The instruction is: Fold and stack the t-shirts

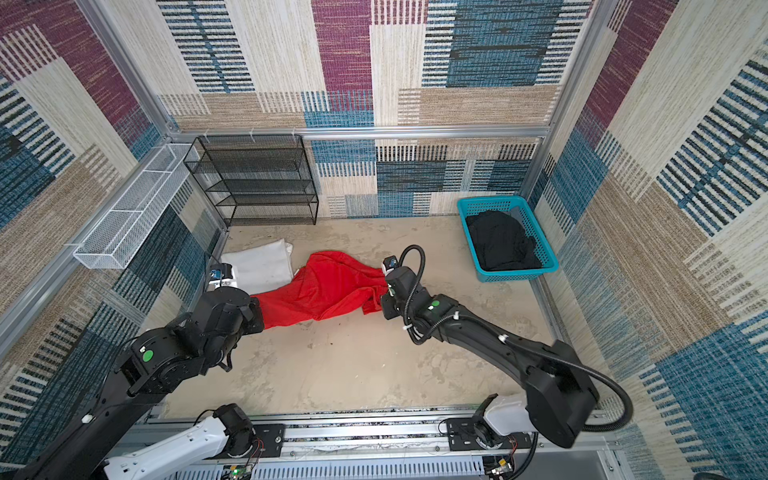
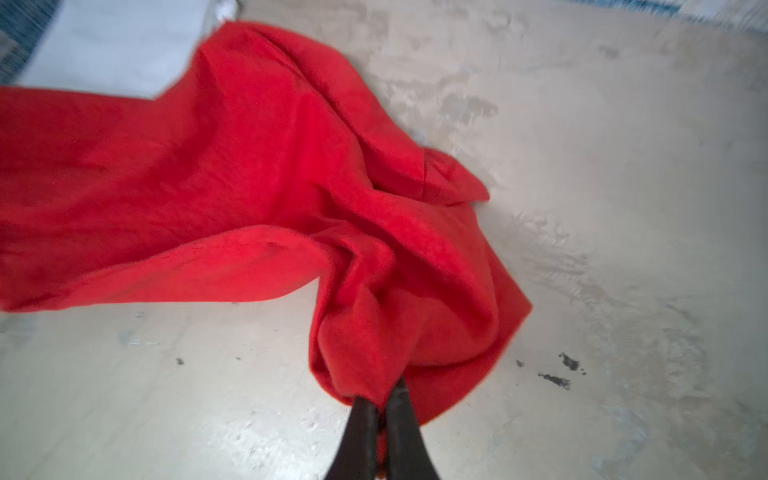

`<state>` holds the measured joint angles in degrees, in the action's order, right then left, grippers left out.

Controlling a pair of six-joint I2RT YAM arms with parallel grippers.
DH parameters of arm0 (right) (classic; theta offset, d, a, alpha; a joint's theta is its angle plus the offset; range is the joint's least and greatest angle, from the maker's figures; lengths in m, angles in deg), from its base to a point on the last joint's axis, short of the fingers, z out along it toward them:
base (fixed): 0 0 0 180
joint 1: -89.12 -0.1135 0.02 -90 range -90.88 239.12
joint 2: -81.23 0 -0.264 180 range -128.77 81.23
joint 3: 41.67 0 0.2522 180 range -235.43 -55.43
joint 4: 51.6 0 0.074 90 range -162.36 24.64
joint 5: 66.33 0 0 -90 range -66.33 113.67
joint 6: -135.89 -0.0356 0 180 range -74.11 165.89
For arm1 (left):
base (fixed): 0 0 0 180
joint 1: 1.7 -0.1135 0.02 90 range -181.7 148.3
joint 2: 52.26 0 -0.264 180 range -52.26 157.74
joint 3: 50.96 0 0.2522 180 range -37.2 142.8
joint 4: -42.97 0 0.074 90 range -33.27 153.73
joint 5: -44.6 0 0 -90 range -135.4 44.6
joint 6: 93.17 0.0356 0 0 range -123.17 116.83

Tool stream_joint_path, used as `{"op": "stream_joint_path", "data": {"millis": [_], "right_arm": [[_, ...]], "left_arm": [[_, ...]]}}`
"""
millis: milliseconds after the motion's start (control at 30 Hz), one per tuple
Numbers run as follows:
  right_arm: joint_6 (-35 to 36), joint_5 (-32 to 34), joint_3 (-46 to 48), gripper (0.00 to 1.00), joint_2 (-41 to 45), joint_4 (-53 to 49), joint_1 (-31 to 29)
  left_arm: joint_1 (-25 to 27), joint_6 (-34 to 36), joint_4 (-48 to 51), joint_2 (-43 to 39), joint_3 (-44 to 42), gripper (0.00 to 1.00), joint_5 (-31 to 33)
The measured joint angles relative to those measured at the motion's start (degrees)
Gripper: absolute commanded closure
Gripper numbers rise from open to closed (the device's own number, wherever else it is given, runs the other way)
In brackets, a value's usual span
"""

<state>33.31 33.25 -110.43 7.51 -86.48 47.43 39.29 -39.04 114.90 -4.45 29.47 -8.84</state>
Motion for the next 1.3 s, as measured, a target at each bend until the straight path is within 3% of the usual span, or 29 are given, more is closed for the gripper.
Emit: {"op": "stream_joint_path", "data": {"millis": [167, 267, 400, 567, 600, 667, 767, 933, 1067, 1300], "right_arm": [[0.17, -0.48, -3.26, 0.85, 11.30, -9.11, 1.33], [0.17, 0.24, -2.47, 0.88, 12.26, -11.52, 5.03], [0.55, -4.26, 1.84, 0.95, 7.13, -11.10, 13.70], [3.52, -15.13, -0.28, 0.97, -6.91, -6.45, 18.10], [3.80, -16.63, -1.75, 0.89, -10.14, -5.46, 18.84], [4.50, -19.30, -5.01, 0.66, -16.70, -3.19, 20.48], [6.19, -23.28, -10.05, 0.50, -25.46, -0.66, 22.60], [6.67, -22.97, -10.97, 0.36, -26.64, 1.25, 23.02], [6.58, -20.37, -5.55, 0.36, -18.14, 2.03, 23.02], [4.85, -19.80, 3.39, 0.69, -7.04, 1.49, 22.43]], "left_arm": [[0.00, -0.63, 0.26, -1.33, -0.59, 1.00, 2.38], [-0.11, -0.87, 0.35, -1.64, -1.62, 1.00, 3.82], [-0.31, -1.14, 0.24, -1.31, -3.58, 1.00, 5.18], [-0.66, -1.25, -0.94, -0.15, -5.42, 1.00, 5.46], [-0.74, -1.25, -1.29, 0.11, -5.73, 1.00, 5.51], [-1.01, -1.25, -2.25, 0.50, -6.34, 1.00, 5.55], [-1.33, -1.25, -3.58, 1.57, -7.02, 1.00, 5.53], [-1.88, -1.22, -6.01, 3.74, -7.32, 1.00, 5.05], [-2.25, -1.22, -7.58, 5.05, -7.98, 1.00, 4.59], [-2.67, -1.25, -9.44, 5.57, -9.11, 1.00, 3.17]]}}
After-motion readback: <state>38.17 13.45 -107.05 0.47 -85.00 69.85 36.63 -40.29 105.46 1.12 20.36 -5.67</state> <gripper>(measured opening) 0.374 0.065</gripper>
